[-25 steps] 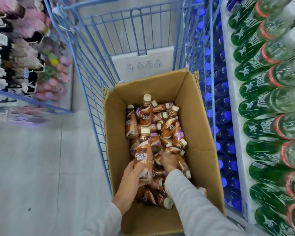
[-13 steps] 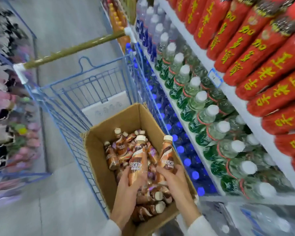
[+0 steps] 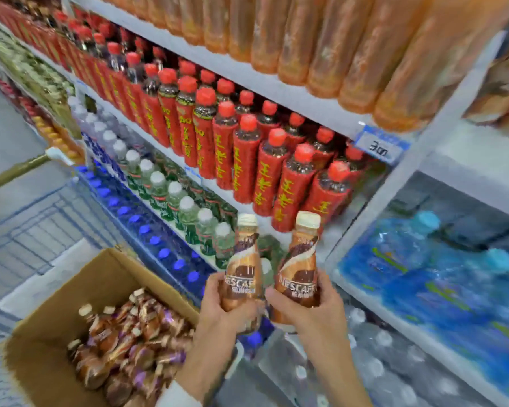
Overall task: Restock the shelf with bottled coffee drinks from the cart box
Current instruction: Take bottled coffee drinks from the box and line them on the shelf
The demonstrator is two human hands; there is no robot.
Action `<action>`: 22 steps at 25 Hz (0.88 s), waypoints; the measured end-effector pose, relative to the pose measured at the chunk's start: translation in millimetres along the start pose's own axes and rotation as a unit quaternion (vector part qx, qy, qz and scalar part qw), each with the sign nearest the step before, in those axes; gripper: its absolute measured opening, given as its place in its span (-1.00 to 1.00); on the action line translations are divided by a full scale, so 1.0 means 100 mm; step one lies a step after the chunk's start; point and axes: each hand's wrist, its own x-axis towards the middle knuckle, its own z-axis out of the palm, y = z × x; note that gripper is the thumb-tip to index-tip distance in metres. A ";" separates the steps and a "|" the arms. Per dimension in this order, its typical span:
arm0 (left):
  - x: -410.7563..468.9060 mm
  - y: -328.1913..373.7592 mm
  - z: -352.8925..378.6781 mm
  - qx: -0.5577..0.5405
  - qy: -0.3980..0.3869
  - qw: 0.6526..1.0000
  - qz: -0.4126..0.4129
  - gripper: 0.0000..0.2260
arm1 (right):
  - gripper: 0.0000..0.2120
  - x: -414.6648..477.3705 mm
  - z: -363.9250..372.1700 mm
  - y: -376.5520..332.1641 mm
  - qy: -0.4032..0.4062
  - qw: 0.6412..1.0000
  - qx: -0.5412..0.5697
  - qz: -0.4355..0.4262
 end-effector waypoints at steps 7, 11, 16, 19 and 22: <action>-0.33 0.34 1.51 0.016 -0.106 0.991 0.080 -0.36 | -0.59 -0.32 -1.47 -0.75 0.086 0.985 0.045 -0.141; -0.49 0.48 2.18 0.017 -0.155 0.980 0.125 -0.38 | -0.64 -0.43 -2.10 -1.00 0.122 0.975 0.044 -0.182; -0.58 0.63 2.66 0.016 -0.181 0.972 0.147 -0.33 | -0.62 -0.52 -2.50 -1.15 0.163 0.968 0.058 -0.181; -0.48 0.79 2.92 0.035 -0.178 0.966 0.185 -0.42 | -0.59 -0.45 -2.64 -1.33 0.196 0.958 0.056 -0.200; -0.29 1.04 3.23 0.058 -0.204 0.949 0.232 -0.43 | -0.50 -0.26 -2.78 -1.61 0.235 0.942 0.023 -0.239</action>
